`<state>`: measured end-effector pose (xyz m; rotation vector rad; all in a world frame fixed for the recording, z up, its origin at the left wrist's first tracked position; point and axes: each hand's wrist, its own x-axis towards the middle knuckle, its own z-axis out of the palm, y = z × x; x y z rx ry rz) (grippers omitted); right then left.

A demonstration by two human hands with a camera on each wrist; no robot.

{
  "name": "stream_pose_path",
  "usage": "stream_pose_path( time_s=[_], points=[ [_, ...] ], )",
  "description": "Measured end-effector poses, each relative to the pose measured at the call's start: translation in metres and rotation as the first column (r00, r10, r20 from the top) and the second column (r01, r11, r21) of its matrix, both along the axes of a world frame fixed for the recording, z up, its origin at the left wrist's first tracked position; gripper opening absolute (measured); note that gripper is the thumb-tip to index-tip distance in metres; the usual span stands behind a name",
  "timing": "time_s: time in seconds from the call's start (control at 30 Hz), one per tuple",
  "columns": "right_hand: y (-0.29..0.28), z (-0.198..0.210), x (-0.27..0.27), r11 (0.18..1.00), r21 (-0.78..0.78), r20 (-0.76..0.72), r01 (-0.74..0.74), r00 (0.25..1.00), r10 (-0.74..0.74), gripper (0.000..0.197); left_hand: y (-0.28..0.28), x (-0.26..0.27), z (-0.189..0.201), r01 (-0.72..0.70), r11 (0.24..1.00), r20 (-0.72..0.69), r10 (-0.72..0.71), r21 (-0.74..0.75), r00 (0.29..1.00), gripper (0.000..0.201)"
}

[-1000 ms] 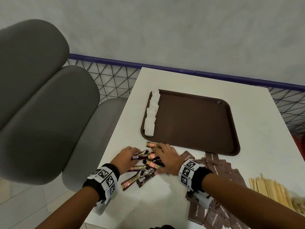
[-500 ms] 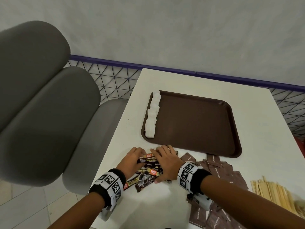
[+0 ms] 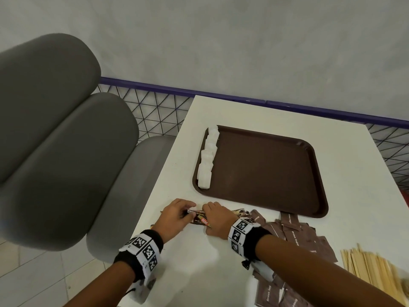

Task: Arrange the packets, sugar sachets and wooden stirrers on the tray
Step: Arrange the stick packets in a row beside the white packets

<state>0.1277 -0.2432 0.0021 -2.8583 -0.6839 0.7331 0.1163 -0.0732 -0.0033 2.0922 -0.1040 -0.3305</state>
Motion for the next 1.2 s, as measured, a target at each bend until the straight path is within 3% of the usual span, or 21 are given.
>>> stream_pose_path(
  time_s=[0.13, 0.23, 0.3, 0.37, 0.43, 0.5, 0.57, 0.63, 0.7, 0.8, 0.9, 0.97, 1.03, 1.13, 1.2],
  points=[
    [-0.001, 0.001, 0.003, 0.996, 0.06, -0.072, 0.06, 0.996, -0.056, 0.042, 0.008, -0.002, 0.003, -0.085, 0.996, 0.136, 0.089, -0.036, 0.987, 0.025],
    [-0.01, 0.007, 0.006, 0.959, 0.212, -0.112, 0.187, 0.98, -0.166, 0.033, 0.016, -0.005, 0.004, -0.226, 0.971, 0.239, 0.237, -0.072, 0.942, 0.031],
    [-0.015, 0.011, 0.007, 0.934, 0.271, -0.124, 0.233, 0.971, -0.207, 0.031, 0.02, -0.003, -0.003, -0.289, 0.955, 0.253, 0.264, 0.066, 0.931, 0.039],
    [-0.017, 0.013, 0.009, 0.929, 0.28, -0.127, 0.24, 0.969, -0.212, 0.031, 0.021, -0.003, -0.011, -0.22, 0.917, 0.117, 0.191, 0.333, 0.974, 0.052],
    [-0.017, 0.013, 0.01, 0.922, 0.295, -0.117, 0.25, 0.967, -0.225, 0.027, 0.019, -0.004, -0.019, -0.049, 0.848, -0.079, 0.106, 0.528, 0.991, 0.062],
    [-0.015, 0.016, 0.011, 0.895, 0.345, -0.101, 0.282, 0.959, -0.264, 0.021, 0.015, -0.007, -0.023, 0.075, 0.769, -0.127, 0.008, 0.635, 0.992, 0.085],
    [-0.013, 0.019, 0.012, 0.849, 0.414, -0.095, 0.329, 0.943, -0.32, 0.022, 0.011, -0.008, -0.025, 0.13, 0.762, -0.124, -0.066, 0.635, 0.99, 0.093],
    [-0.011, 0.024, 0.013, 0.804, 0.468, -0.1, 0.368, 0.926, -0.365, 0.019, 0.004, -0.007, -0.023, 0.165, 0.811, -0.127, -0.112, 0.561, 0.986, 0.07],
    [-0.008, 0.031, 0.015, 0.738, 0.536, -0.133, 0.41, 0.904, -0.406, 0.018, -0.002, -0.007, -0.016, 0.151, 0.911, -0.092, -0.125, 0.385, 0.988, 0.057],
    [-0.007, 0.04, 0.021, 0.524, 0.656, -0.284, 0.544, 0.821, -0.496, 0.019, 0.003, -0.003, -0.004, 0.024, 0.993, -0.005, -0.023, 0.116, 1.0, 0.052],
    [-0.008, 0.045, 0.03, 0.283, 0.705, -0.448, 0.651, 0.717, -0.534, 0.029, 0.012, 0.005, 0.012, -0.142, 0.99, 0.065, 0.141, 0.006, 0.988, 0.045],
    [-0.006, 0.049, 0.034, 0.148, 0.71, -0.537, 0.689, 0.665, -0.518, 0.026, 0.008, 0.009, 0.03, -0.184, 0.968, -0.03, 0.182, -0.169, 0.983, 0.044],
    [-0.001, 0.056, 0.036, 0.031, 0.69, -0.628, 0.723, 0.62, -0.469, 0.018, -0.006, 0.014, 0.046, -0.138, 0.939, -0.181, 0.084, -0.314, 0.98, 0.058],
    [0.006, 0.069, 0.037, -0.085, 0.651, -0.715, 0.754, 0.571, -0.404, 0.015, -0.032, 0.019, 0.053, -0.006, 0.893, -0.298, -0.144, -0.451, 0.944, 0.088],
    [0.004, 0.072, 0.039, -0.108, 0.635, -0.726, 0.765, 0.544, -0.421, 0.017, -0.046, 0.02, 0.052, 0.03, 0.869, -0.317, -0.213, -0.494, 0.924, 0.078]
  ],
)
